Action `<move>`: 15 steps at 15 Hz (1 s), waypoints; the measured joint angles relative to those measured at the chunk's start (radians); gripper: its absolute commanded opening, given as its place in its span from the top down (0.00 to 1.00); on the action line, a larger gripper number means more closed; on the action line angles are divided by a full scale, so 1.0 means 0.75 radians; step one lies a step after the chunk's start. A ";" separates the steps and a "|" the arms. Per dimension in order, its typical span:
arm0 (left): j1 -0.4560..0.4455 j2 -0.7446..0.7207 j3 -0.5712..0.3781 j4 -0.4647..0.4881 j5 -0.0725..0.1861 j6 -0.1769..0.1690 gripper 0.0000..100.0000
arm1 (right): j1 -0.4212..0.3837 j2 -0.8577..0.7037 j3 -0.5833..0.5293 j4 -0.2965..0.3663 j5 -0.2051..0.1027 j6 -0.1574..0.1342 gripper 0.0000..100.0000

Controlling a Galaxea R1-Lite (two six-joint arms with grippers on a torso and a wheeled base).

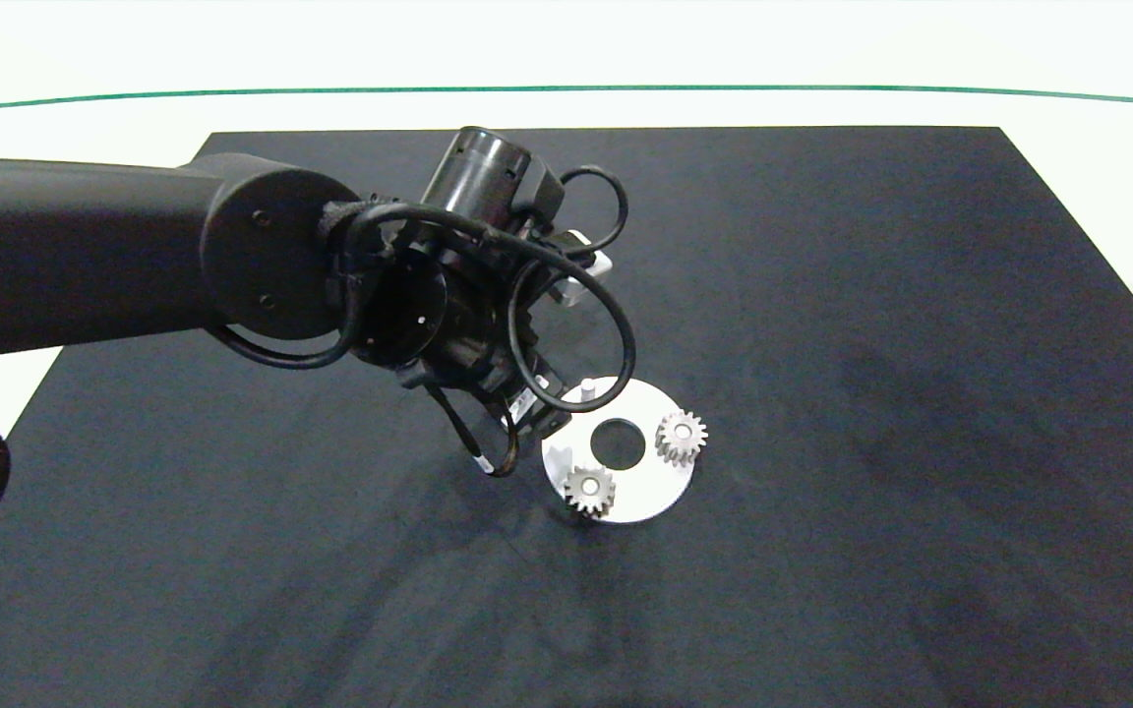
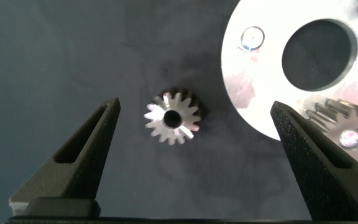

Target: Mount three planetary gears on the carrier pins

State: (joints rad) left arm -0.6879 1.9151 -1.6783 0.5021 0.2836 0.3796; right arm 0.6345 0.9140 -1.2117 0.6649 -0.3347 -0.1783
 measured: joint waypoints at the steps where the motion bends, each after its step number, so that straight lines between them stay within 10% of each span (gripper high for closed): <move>1: 0.001 -0.001 0.037 -0.031 0.000 0.000 0.00 | 0.000 0.001 0.001 0.000 0.001 0.000 0.00; 15: 0.079 -0.165 0.402 -0.439 -0.072 0.009 0.00 | -0.002 0.002 0.016 0.001 0.015 0.002 0.00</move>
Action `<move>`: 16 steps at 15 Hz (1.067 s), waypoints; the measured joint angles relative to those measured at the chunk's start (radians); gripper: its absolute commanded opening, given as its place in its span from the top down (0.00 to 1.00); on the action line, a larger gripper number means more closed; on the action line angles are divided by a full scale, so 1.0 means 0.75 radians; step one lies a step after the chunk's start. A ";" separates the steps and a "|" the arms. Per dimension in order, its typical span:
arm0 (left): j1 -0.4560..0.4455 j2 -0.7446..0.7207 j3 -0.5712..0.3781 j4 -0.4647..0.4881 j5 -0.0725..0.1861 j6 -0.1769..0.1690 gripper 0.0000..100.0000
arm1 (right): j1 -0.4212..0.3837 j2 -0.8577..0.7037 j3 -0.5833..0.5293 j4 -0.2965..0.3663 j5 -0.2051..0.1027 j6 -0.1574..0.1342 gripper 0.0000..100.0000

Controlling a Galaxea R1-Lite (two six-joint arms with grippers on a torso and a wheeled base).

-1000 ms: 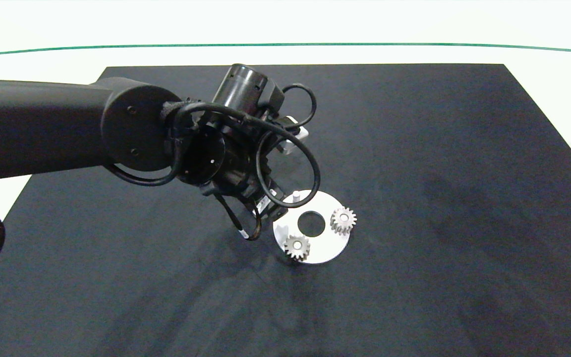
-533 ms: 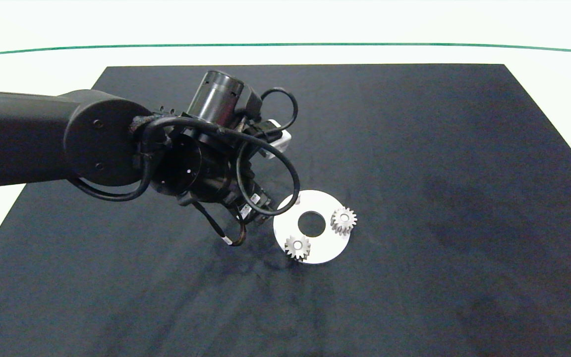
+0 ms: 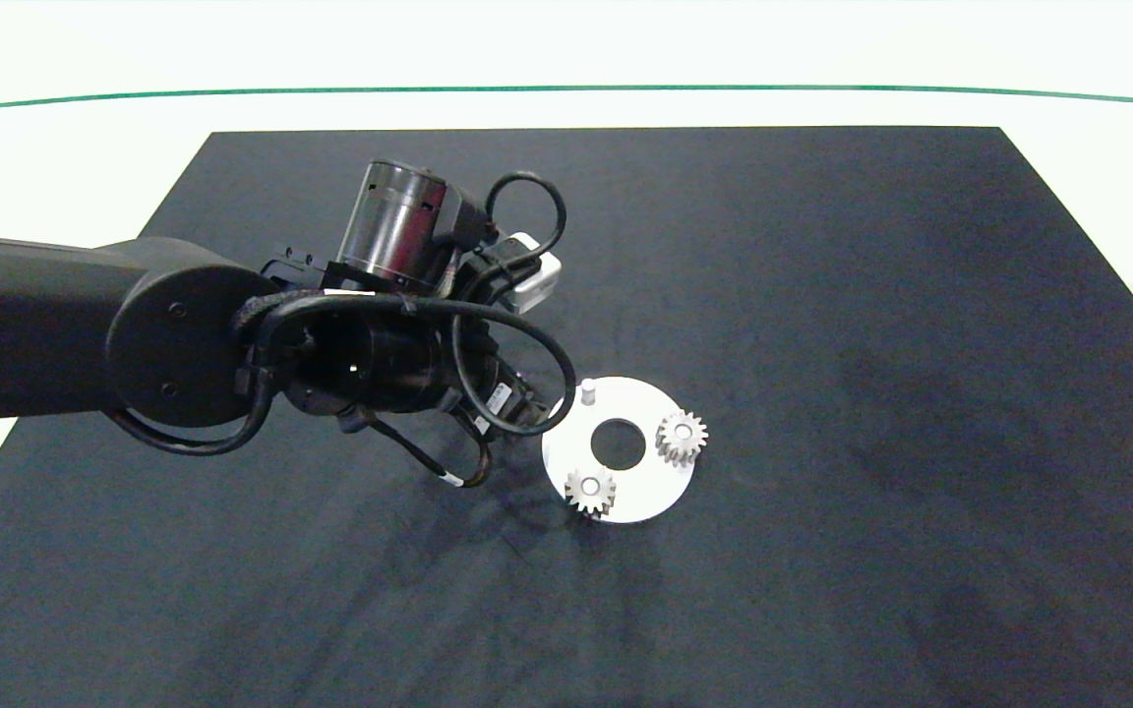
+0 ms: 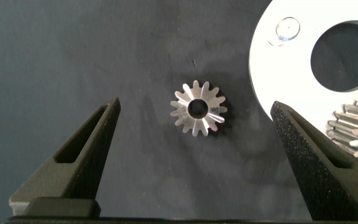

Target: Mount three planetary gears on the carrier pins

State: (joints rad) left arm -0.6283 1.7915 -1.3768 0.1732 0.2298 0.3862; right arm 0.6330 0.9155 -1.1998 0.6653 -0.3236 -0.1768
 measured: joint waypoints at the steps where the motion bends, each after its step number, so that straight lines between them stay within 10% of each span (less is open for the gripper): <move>1: 0.005 -0.005 0.026 -0.032 -0.013 0.000 0.00 | 0.000 0.000 0.003 -0.001 0.000 0.000 0.00; 16: 0.030 0.003 0.197 -0.266 -0.045 -0.004 0.00 | 0.000 0.000 0.015 -0.001 0.000 0.001 0.00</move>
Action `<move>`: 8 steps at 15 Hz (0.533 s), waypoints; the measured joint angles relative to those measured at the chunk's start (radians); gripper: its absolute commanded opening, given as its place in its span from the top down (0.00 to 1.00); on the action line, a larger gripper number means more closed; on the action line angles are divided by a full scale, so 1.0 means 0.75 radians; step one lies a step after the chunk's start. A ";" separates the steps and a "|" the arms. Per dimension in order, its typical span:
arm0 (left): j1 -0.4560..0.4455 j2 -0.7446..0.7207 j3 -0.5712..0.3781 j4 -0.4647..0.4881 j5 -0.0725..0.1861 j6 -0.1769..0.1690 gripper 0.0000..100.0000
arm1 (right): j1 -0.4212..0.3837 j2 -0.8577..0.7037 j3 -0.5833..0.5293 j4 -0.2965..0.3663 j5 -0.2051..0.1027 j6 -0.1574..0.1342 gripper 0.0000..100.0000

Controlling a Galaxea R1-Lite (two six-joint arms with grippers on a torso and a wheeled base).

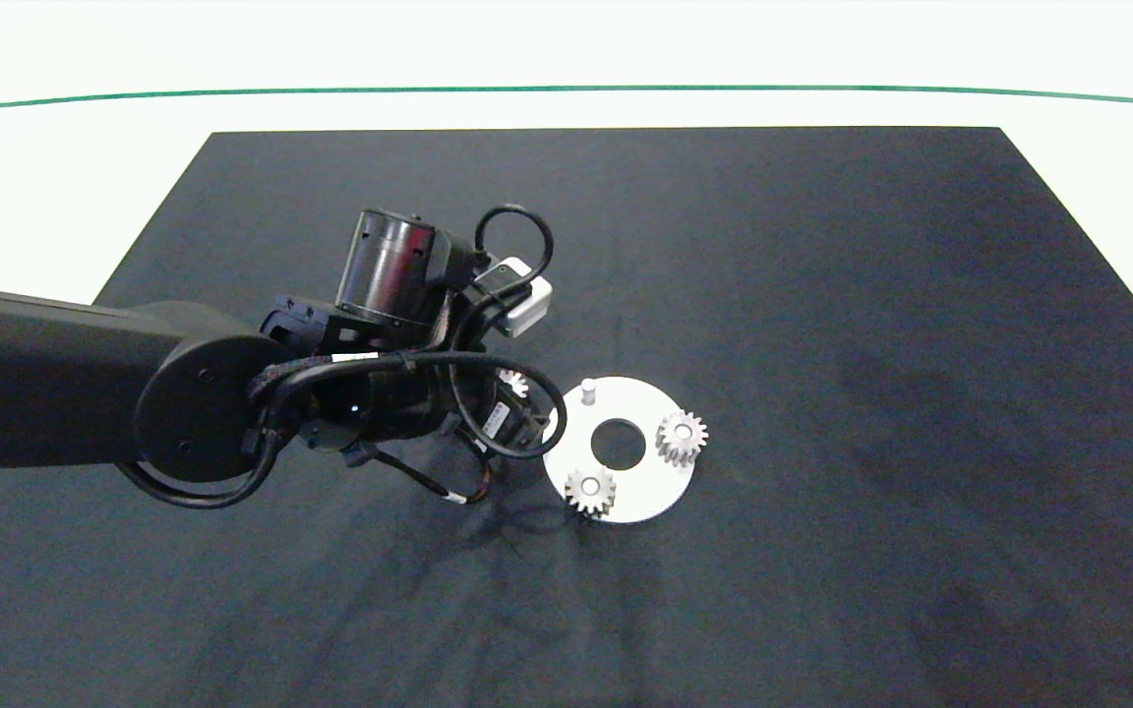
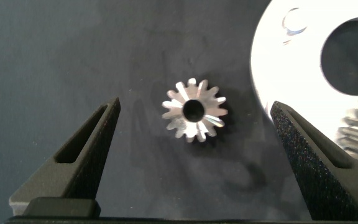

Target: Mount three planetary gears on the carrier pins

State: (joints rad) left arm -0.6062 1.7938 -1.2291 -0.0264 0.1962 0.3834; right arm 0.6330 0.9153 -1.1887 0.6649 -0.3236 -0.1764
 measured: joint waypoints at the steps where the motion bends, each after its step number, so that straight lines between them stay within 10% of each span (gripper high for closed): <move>1: 0.005 0.003 0.001 -0.003 -0.003 0.003 0.00 | 0.001 0.000 0.000 0.000 0.001 0.000 0.00; 8: 0.012 0.026 -0.007 -0.002 -0.005 0.015 0.02 | 0.000 0.000 0.000 -0.002 0.000 -0.001 0.00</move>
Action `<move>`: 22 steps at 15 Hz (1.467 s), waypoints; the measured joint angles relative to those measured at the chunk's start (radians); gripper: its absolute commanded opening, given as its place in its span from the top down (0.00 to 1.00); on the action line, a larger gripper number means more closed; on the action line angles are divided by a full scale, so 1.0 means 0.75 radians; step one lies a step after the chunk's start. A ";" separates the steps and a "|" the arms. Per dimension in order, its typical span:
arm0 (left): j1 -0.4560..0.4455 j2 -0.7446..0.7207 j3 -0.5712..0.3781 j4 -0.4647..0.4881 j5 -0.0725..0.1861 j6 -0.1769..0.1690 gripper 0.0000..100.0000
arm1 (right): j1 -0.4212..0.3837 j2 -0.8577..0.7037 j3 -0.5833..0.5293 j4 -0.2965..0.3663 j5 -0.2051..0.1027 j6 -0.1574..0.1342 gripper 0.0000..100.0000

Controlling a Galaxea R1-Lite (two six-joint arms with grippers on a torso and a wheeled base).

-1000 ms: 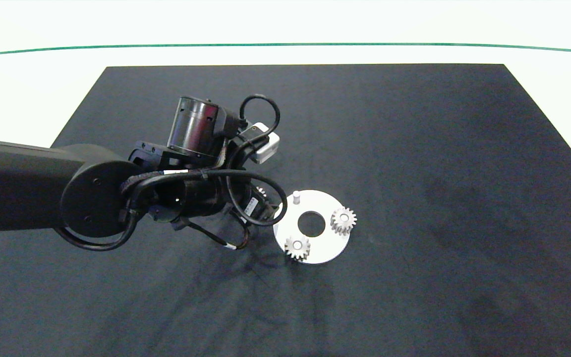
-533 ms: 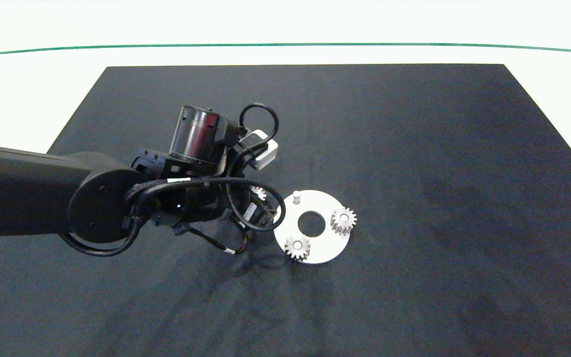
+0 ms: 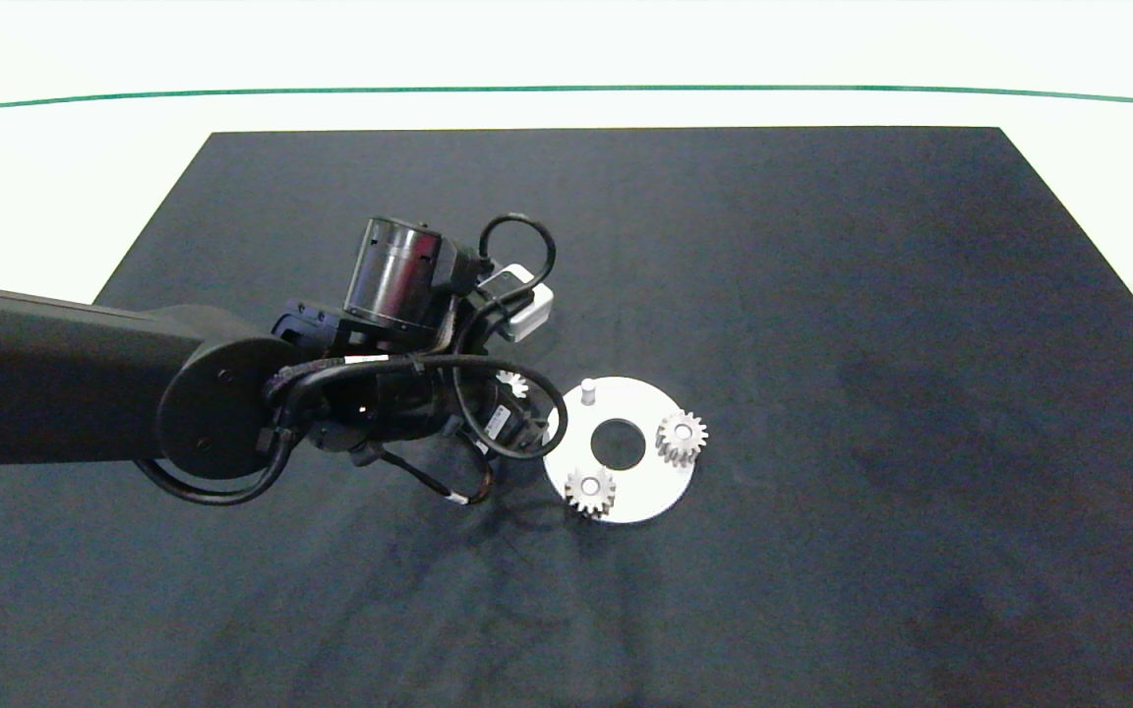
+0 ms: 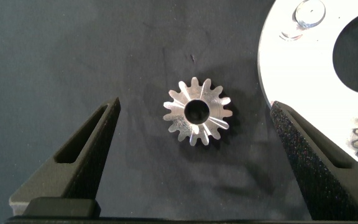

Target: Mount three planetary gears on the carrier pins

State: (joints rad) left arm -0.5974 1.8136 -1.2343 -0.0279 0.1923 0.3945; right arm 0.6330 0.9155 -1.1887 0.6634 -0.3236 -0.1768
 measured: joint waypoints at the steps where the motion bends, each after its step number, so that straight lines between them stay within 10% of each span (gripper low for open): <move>1: 0.003 0.004 -0.002 -0.001 0.000 0.001 0.04 | 0.000 0.000 -0.001 0.000 0.001 0.000 0.00; 22: 0.031 0.022 -0.012 0.011 -0.001 0.017 0.46 | 0.000 0.003 -0.008 -0.001 0.011 0.000 0.00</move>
State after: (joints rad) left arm -0.5738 1.8304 -1.2434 -0.0196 0.1915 0.4074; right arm 0.6330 0.9174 -1.1949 0.6623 -0.3155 -0.1768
